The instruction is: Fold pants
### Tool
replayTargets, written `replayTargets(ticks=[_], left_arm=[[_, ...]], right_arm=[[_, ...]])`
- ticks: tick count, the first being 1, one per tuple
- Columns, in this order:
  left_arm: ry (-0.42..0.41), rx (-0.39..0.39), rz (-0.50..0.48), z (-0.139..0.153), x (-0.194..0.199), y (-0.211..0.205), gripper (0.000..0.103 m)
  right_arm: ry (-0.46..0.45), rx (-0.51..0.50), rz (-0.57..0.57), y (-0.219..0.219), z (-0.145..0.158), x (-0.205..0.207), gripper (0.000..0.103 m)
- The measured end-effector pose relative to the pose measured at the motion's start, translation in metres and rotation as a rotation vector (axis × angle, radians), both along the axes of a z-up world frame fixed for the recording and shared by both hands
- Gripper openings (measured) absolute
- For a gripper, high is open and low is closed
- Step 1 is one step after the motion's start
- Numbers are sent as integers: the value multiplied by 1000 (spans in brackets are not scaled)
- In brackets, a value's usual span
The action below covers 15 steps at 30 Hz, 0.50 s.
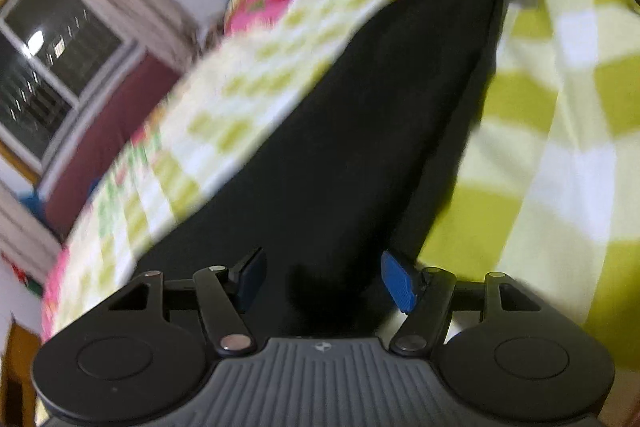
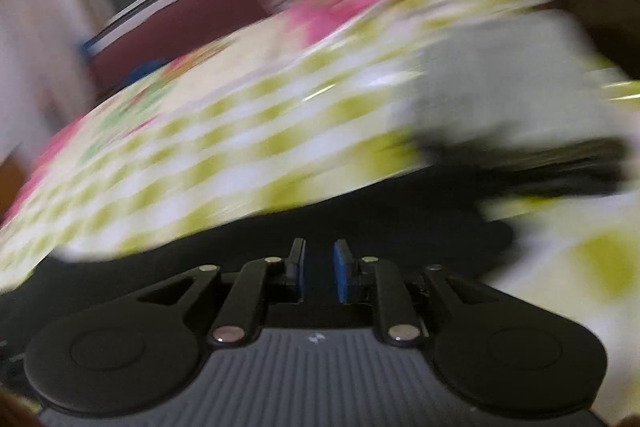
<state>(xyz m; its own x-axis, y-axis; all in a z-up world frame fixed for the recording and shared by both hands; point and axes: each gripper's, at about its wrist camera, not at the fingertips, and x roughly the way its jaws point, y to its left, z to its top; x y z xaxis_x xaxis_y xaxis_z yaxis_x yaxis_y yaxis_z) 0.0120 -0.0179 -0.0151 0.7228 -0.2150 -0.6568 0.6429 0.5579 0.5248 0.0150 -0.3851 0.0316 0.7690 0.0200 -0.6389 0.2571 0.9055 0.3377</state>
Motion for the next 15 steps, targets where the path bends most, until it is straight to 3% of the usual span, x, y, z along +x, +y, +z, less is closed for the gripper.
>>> replayTargets(ticks=[3,5,8,10,15], left_arm=[[18,-31,22,4,-4,15,78],[-15,-31,35,11,-9,25,78],[-66,-59,78,26,-7,51,78],[-90,-87,133,31,2,69,78],[-106,-50,337,12,38,119,78]], right_arm=[[88,26,179,52,-22,39,17],[158,-7,214,78,-31,55,20],[68,-114,318,118,-11,60,20],[45,-95,397,145,-5,73,20],[124,-55,477,204,-30,126,21]])
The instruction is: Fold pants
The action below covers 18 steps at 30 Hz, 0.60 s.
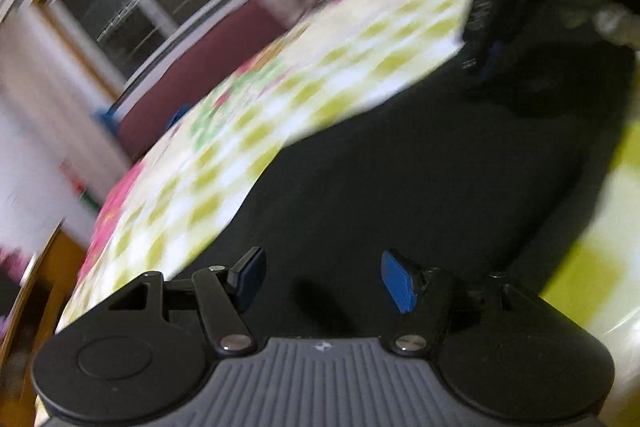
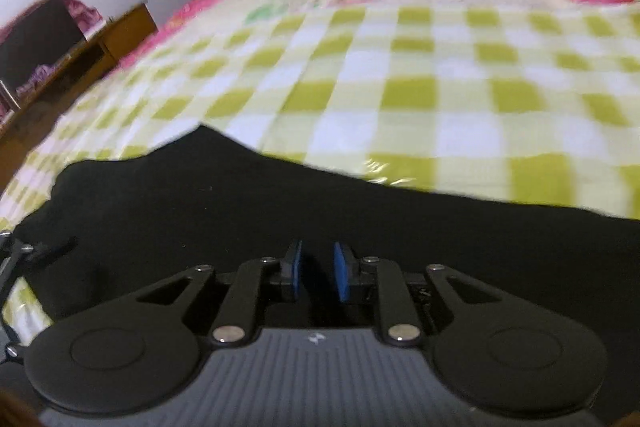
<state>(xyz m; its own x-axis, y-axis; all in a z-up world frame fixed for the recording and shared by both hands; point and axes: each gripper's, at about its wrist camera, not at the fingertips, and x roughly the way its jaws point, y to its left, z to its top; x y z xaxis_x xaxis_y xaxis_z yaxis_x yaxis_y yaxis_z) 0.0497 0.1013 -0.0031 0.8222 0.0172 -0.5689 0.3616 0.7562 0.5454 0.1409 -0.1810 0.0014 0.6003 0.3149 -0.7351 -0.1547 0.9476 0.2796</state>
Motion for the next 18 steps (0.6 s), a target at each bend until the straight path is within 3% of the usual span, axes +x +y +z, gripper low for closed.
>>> replayTargets(ticks=[2,5,9,12,16,18], left_arm=[[10,-2,49,-5,0,24,78],[-2,-57,90,4,-7,50,80],[-85,-120,172,14,3,68,80],[-106,-161,225,9,20,78,80],[-23,-157,279,-12,34,97,81],[-22,-172,288,-16,26,109,82]], right_arm=[[26,-87,3,18,-8,4,23],[-72,-174,49,42,7,-12,23],[-166,-199,120,88,17,-15,21],[-123,-191,158,123,1,5,22],[-105,-218,182,160,-18,15,24],[-90,-210,223,174,-19,14,20]])
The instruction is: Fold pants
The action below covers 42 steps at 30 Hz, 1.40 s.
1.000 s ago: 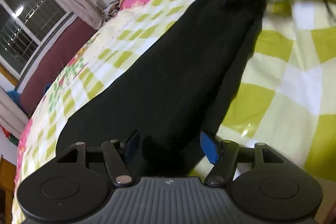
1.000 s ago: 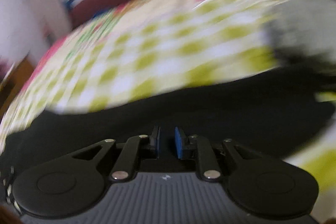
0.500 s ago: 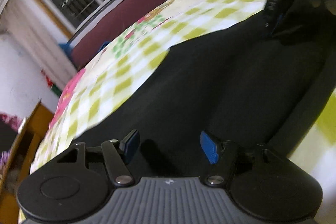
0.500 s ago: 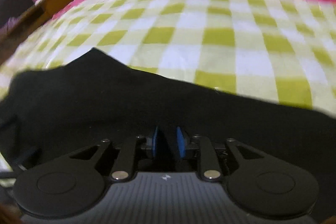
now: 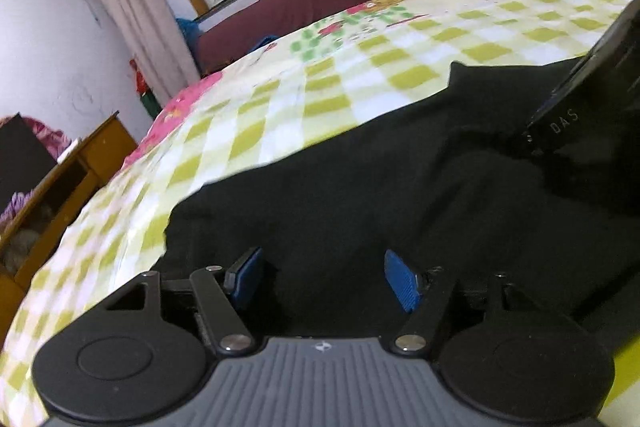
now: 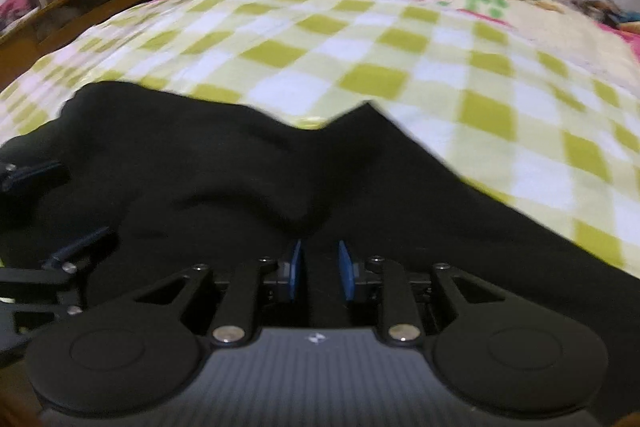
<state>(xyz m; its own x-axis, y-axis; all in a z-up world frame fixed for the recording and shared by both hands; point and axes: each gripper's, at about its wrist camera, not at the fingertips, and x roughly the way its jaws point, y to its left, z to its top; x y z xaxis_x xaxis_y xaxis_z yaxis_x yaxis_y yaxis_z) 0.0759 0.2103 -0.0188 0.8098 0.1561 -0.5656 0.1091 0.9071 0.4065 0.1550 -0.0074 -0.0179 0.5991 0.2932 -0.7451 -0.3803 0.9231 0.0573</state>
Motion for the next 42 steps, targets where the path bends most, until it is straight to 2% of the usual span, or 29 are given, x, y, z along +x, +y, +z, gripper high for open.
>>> replayTargets(ticks=[1,3,5,10,13,14,16,18,20,21,22,24,26,28,30,33,36,40,42], left_arm=[[-2,-1,1,-1,-5,4,82],[-3,11,12,-3,-13,13,82],[1,18,31,-4,-18,21,82],[21,64,94,-7,-26,41,82],[33,112,127,-8,-24,46,83],[31,127,134,-5,-26,47,83],[2,140,141,4,-31,46,82],[-37,132,152,13,-32,43,82],[-47,81,145,18,-29,41,82],[-33,66,142,16,-23,39,82],[-13,71,144,11,-20,38,82],[18,109,146,-3,-14,35,82],[18,115,146,-4,-16,33,81],[9,97,142,5,-22,30,81],[-6,83,127,12,-26,26,81],[17,88,96,10,-27,10,81],[30,145,102,2,-28,-5,77],[1,79,85,18,-32,-16,78],[-14,66,54,25,-32,-31,79]], right_arm=[[9,-2,29,8,0,-2,13],[13,-28,83,24,-2,-6,6],[-8,-67,102,42,-5,-11,6],[37,19,162,70,-5,-13,6],[-21,-36,232,95,-5,-24,6],[-28,-16,241,94,0,-25,5],[-15,98,200,78,14,-17,5],[-53,158,128,57,25,-6,5],[-52,138,85,44,21,13,5],[-10,126,62,40,13,28,5],[29,138,52,35,4,41,0],[34,161,49,29,0,58,0],[43,195,-6,24,6,67,0],[34,262,-23,14,16,62,11],[-14,239,-3,16,20,50,11],[25,157,-22,19,9,45,6],[-14,106,-30,10,18,30,7],[-80,57,-40,-21,33,-3,8],[-65,35,-70,-40,27,-14,9]])
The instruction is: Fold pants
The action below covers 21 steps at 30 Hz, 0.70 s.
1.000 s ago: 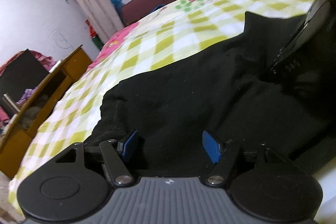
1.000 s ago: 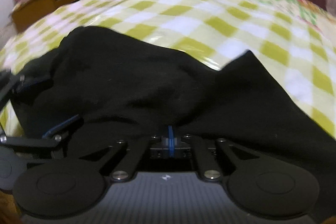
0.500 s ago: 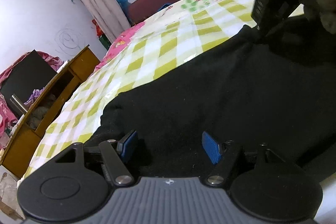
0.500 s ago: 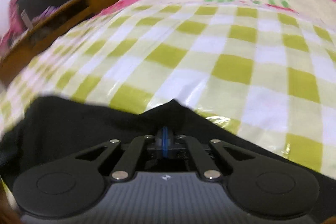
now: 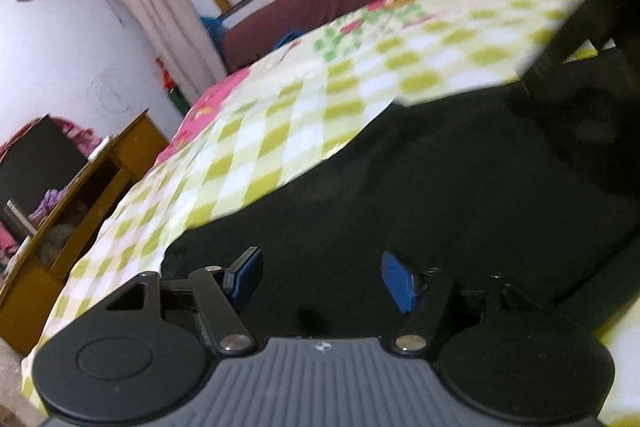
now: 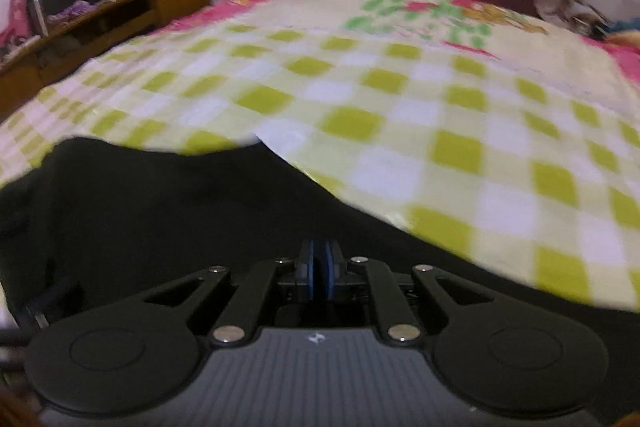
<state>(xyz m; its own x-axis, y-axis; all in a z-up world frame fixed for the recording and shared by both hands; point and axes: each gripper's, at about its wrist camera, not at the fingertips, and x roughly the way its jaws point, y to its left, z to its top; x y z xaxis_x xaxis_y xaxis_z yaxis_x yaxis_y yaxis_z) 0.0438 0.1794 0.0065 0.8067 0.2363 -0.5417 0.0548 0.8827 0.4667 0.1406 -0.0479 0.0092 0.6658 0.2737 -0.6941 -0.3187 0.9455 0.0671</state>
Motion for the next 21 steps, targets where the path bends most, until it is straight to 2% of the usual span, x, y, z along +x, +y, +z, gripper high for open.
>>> replayTargets(ticks=[3,7,19,21], left_arm=[[33,-37,-83,0,2,-29,80],[107,-34,-166,-13,1,-69,80],[163,1,-327,-11,2,-158,80],[168,9,-353,-14,2,-174,80]], right_arm=[[57,13,-70,-37,-14,-13,8],[52,24,-150,-81,-11,-36,8],[31,15,-330,-190,-22,-81,7],[37,49,-375,-213,-23,-89,6]])
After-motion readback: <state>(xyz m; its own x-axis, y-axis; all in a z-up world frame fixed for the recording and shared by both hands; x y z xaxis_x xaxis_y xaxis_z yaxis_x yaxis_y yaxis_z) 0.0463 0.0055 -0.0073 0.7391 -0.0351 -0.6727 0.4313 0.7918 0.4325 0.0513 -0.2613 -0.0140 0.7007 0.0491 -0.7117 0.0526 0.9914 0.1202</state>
